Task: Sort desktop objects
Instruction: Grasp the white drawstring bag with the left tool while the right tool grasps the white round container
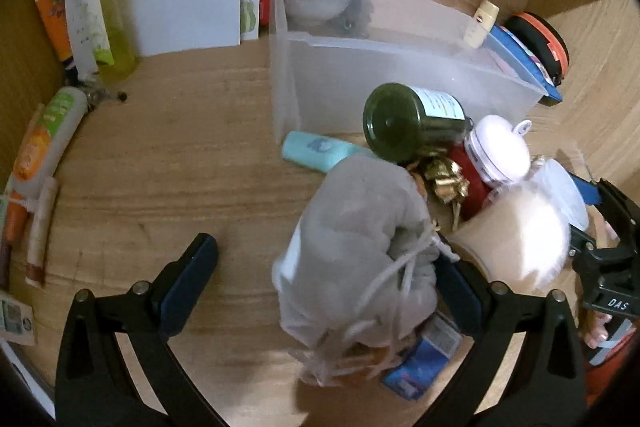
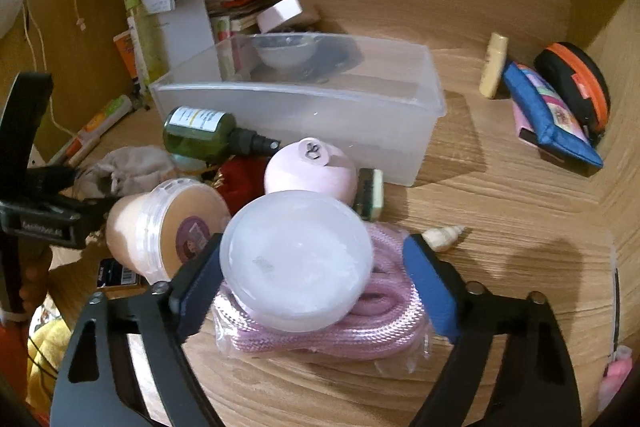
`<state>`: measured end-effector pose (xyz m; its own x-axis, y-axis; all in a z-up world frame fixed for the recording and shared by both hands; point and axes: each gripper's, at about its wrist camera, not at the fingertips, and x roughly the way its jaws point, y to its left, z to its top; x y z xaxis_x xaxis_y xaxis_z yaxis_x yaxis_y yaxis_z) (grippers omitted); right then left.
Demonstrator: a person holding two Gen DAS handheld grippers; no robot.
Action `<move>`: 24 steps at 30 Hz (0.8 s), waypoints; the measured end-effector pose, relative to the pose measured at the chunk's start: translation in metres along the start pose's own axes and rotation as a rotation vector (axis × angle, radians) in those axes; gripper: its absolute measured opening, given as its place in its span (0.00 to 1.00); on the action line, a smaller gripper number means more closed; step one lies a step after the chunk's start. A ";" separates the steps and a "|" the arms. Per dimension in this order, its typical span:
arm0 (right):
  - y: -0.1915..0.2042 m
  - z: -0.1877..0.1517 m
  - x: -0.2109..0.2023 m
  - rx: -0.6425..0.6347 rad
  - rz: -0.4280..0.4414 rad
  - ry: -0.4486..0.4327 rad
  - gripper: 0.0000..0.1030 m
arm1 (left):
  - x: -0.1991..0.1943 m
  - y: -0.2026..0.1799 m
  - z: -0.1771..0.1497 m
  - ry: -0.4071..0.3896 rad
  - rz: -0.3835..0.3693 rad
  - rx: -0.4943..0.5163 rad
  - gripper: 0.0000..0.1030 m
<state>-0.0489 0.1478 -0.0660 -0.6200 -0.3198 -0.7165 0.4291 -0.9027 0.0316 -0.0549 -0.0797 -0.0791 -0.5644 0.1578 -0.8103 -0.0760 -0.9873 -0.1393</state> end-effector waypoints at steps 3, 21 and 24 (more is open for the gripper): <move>0.003 -0.001 -0.001 -0.010 0.031 -0.006 0.61 | -0.005 -0.004 0.001 -0.042 0.028 0.032 0.92; -0.002 0.003 -0.026 0.000 0.009 -0.088 0.61 | -0.056 0.023 -0.006 -0.168 0.107 -0.035 0.42; -0.003 0.006 -0.030 0.006 0.011 -0.101 0.61 | -0.065 0.024 -0.003 -0.200 0.119 -0.048 0.41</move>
<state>-0.0357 0.1587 -0.0408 -0.6789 -0.3566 -0.6419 0.4321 -0.9008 0.0434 -0.0177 -0.1137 -0.0319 -0.7192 0.0286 -0.6943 0.0378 -0.9961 -0.0802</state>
